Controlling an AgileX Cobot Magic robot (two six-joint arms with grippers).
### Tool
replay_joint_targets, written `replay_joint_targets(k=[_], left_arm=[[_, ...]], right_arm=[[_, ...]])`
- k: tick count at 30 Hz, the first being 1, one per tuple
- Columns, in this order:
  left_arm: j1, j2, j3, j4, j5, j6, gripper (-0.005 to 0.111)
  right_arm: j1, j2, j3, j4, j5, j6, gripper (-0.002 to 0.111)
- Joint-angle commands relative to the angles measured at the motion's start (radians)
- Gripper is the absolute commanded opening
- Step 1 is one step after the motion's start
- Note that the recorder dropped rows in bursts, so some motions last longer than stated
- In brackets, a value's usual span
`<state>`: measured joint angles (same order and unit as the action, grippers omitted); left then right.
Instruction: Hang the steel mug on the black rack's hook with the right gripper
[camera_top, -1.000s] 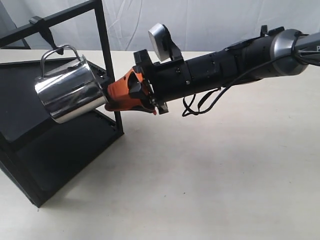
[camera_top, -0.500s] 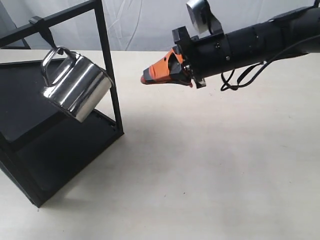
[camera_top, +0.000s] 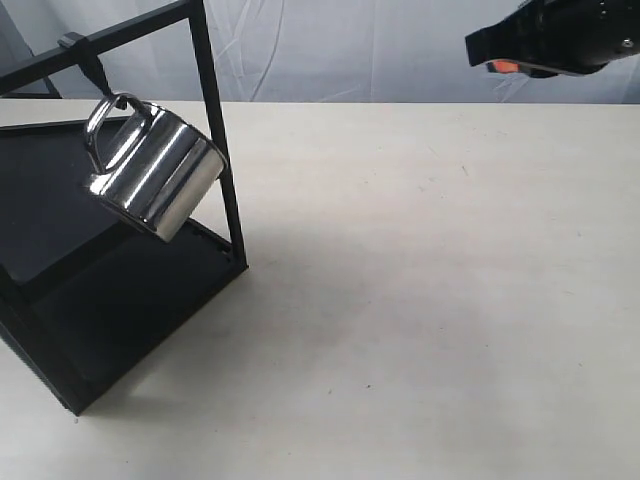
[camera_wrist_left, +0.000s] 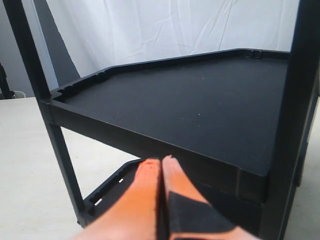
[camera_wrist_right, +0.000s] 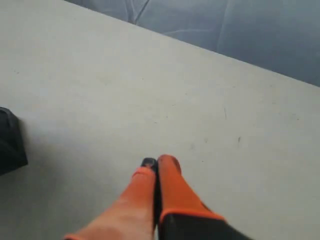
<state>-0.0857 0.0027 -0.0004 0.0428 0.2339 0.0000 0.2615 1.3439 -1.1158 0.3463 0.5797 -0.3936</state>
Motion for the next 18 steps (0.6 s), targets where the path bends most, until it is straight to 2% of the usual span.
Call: replay_joint_targets(k=[1, 8, 18], left_arm=[[-0.006, -0.003, 0.000, 0.000, -0.001, 0.000, 0.002], [-0.006, -0.003, 0.000, 0.000, -0.001, 0.000, 0.002], [-0.006, -0.003, 0.000, 0.000, -0.001, 0.000, 0.002]], right_arm=[[-0.005, -0.112, 0.098, -0.050, -0.022, 0.028, -0.001], [-0.005, -0.200, 0.237, -0.046, -0.068, 0.028, -0.001], [-0.005, -0.202, 0.242, 0.006, -0.082, 0.030, -0.001]])
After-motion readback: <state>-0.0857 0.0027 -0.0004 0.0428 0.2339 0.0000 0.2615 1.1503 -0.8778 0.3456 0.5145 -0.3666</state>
